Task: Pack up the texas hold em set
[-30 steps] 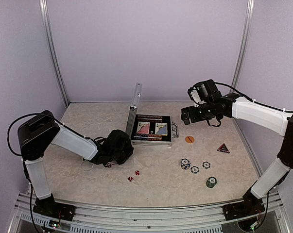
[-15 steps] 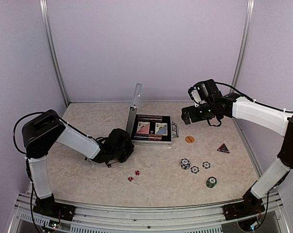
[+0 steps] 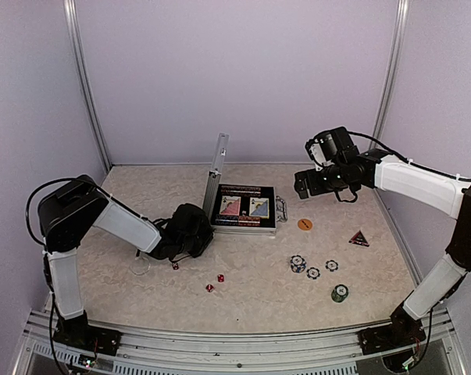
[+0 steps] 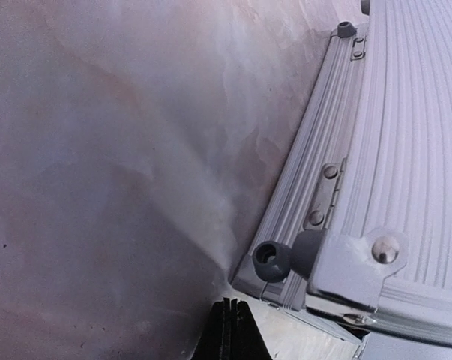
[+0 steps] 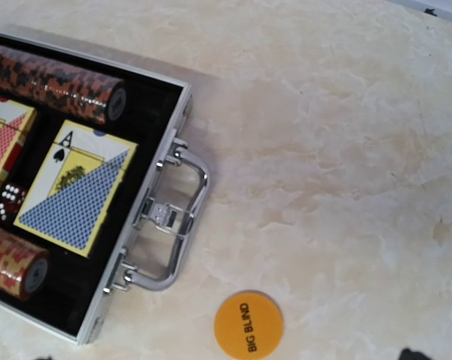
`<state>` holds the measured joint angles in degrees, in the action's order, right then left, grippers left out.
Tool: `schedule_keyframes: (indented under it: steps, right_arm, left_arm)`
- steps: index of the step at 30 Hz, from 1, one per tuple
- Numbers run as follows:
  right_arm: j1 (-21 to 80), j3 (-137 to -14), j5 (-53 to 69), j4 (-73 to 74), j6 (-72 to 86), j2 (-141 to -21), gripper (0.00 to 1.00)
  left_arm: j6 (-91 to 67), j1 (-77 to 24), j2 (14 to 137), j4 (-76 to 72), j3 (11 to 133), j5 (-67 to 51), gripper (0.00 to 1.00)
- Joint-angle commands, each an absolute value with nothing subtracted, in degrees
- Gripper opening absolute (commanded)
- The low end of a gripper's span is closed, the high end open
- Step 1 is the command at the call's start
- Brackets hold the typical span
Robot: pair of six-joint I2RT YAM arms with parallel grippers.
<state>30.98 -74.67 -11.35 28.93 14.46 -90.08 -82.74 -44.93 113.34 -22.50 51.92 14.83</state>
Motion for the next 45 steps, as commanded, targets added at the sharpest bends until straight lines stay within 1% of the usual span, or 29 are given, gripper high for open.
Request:
schedule_keyframes:
  steps: [1,32,45]
  right_arm:
    - [30.1,-74.2,-11.1,28.3,14.2,-89.9,1.0]
    - [27.7,-72.4,-8.9,26.6,14.0,-92.5,1.0]
    - [26.8,-72.1,-8.3,26.2,13.8,-93.3,1.0]
  left_arm:
    - [-82.7,-44.0,115.6,-21.0,53.1,14.1,0.0]
    - [-81.2,-37.6,119.9,-18.8,60.4,13.5,0.0]
    - [-80.0,-34.5,124.3,-16.0,68.2,12.3,0.0]
